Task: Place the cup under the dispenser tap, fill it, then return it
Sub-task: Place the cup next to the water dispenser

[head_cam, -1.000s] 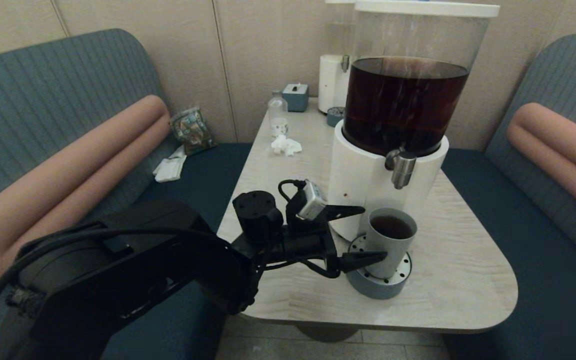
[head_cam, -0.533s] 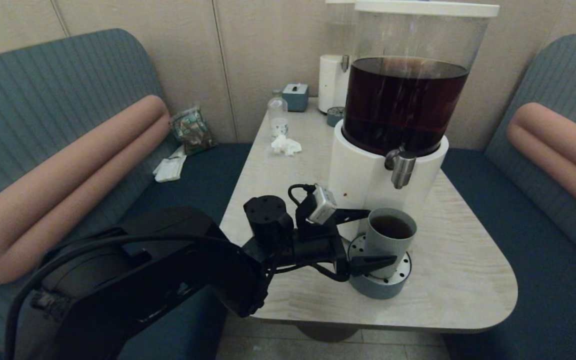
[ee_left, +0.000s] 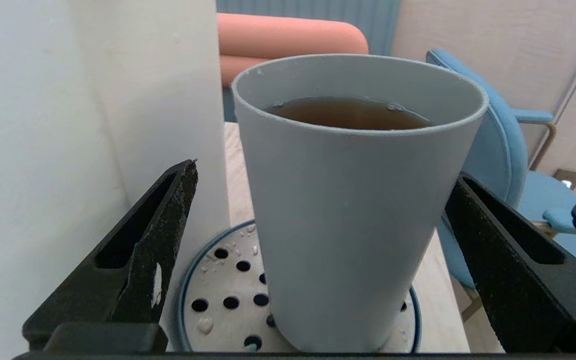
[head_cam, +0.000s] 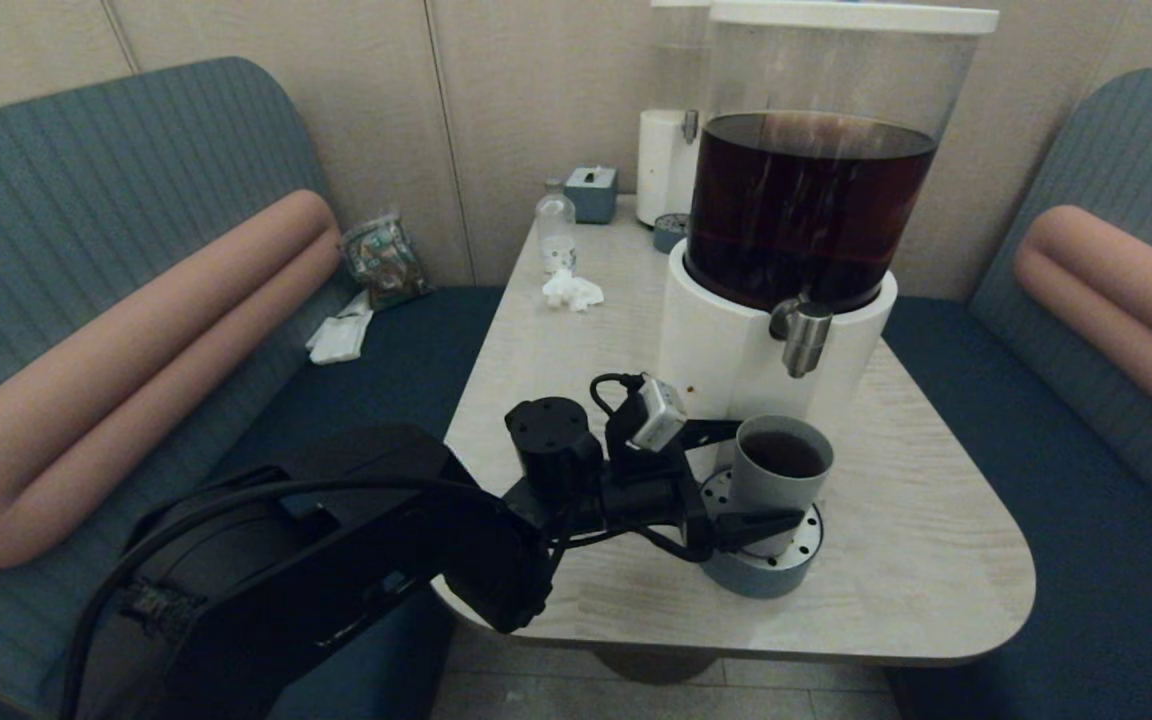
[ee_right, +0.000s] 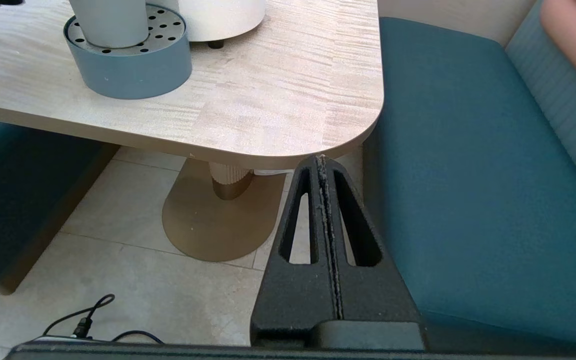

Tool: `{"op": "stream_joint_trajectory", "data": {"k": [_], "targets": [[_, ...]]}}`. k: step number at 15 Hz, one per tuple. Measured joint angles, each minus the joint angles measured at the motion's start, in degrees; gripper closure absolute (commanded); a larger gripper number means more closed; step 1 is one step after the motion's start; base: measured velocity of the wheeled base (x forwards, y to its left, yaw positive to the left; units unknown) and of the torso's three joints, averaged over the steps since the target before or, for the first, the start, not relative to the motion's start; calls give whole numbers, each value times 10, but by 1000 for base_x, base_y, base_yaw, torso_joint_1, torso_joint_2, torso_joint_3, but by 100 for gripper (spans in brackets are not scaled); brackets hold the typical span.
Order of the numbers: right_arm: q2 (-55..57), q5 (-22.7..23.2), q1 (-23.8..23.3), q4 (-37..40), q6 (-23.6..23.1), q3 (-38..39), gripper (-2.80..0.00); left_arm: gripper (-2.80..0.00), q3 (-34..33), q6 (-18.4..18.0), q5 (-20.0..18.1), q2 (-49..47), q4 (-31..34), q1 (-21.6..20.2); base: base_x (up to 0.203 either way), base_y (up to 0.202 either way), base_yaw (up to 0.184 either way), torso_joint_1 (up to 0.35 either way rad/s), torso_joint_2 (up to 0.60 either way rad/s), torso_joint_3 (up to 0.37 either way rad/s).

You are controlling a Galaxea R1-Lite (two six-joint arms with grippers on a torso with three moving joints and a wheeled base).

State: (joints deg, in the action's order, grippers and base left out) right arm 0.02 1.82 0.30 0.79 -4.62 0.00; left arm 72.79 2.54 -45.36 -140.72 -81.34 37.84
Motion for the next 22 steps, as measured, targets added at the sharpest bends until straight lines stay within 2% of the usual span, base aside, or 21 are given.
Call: {"op": "stream_joint_trajectory", "data": {"k": [5, 15, 16, 22], "targets": [[0, 0, 0, 0, 0, 0, 0, -280, 39, 9, 18, -22, 0, 9, 0, 0, 0, 0, 0, 0], [0, 0, 0, 0, 0, 0, 0, -280, 70, 16, 28, -41, 0, 15, 0, 0, 0, 0, 0, 0], [0, 0, 0, 0, 0, 0, 0, 0, 72, 16, 29, -43, -1, 16, 0, 0, 0, 0, 0, 0], [0, 0, 0, 0, 0, 0, 0, 0, 82, 16, 45, -45, -1, 21, 0, 0, 0, 0, 0, 0]]}}
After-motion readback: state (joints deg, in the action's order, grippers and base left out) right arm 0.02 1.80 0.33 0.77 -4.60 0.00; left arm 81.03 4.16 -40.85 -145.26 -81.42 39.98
